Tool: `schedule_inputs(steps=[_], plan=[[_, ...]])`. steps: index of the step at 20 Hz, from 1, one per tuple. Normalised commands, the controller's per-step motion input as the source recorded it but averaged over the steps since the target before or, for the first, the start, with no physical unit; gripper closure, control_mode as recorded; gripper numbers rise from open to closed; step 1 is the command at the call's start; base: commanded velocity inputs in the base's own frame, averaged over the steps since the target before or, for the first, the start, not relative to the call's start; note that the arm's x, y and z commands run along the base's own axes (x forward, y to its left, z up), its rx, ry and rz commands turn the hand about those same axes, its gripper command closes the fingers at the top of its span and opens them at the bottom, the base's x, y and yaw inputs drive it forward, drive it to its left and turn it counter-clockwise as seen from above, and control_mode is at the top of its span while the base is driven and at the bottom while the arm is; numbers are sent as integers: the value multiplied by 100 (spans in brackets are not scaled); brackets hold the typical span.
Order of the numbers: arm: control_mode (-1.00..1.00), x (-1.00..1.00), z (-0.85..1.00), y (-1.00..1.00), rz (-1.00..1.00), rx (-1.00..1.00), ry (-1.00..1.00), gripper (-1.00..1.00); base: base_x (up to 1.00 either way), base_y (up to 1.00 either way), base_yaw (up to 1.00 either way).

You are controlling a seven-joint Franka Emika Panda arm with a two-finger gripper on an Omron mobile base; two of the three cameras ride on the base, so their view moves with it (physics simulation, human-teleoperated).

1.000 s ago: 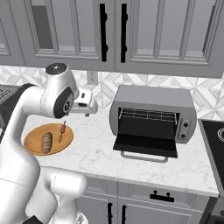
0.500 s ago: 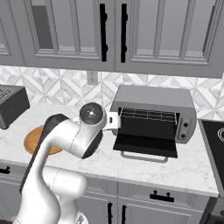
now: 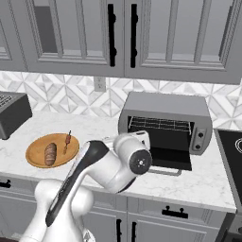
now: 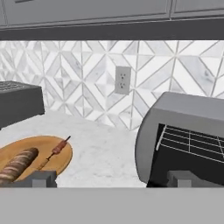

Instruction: Pick up the kebab skewer and baguette bread, and place them inside the toaster oven. Close the toaster oven door and start by setting the timer.

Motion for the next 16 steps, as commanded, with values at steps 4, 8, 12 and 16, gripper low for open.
schedule_inputs(steps=[4, 8, 12, 16], plan=[[-100, 9, 8, -11, 15, 3, -13, -100, 0, 0, 0], [-100, 14, 6, -10, 9, 1, 0, -100, 0, 0, 0], [-100, 20, 0, -15, 6, 5, 1, -100, 0, 0, 0], [-100, 4, -19, -1, 4, 10, 0, -100, 0, 0, 0]])
